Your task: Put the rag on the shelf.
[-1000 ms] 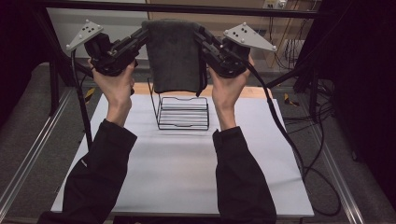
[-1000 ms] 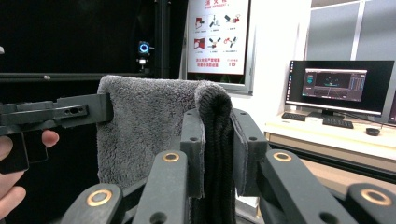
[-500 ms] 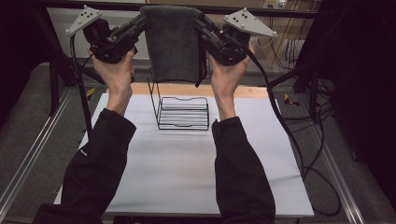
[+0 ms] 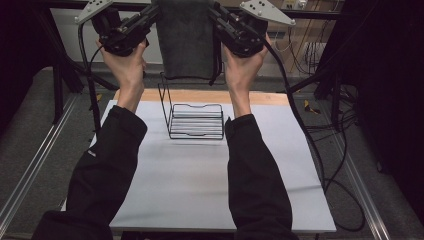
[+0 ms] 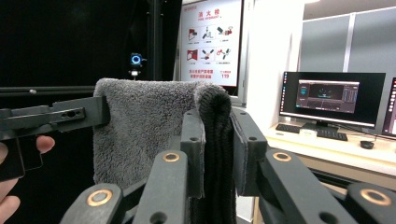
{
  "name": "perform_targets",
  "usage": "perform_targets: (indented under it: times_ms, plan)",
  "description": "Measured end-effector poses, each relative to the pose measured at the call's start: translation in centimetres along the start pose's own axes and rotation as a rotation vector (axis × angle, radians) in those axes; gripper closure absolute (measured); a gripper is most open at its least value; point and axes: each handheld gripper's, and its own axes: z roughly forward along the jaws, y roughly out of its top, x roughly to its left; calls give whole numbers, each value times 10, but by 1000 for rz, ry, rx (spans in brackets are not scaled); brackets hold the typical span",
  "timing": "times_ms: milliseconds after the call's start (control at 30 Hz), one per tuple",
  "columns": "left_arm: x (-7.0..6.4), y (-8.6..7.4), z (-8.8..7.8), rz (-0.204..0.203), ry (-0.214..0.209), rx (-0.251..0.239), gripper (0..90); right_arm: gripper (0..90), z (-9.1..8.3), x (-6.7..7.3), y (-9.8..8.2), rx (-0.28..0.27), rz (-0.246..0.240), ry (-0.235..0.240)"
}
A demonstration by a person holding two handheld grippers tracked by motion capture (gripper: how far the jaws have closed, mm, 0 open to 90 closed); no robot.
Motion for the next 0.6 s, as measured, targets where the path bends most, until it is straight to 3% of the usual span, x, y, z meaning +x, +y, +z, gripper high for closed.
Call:
perform_targets:
  times_ms: [600]
  plan:
    - [24,-12,19,-18,16,53,812,776,23,-11,-10,53,-36,-4]
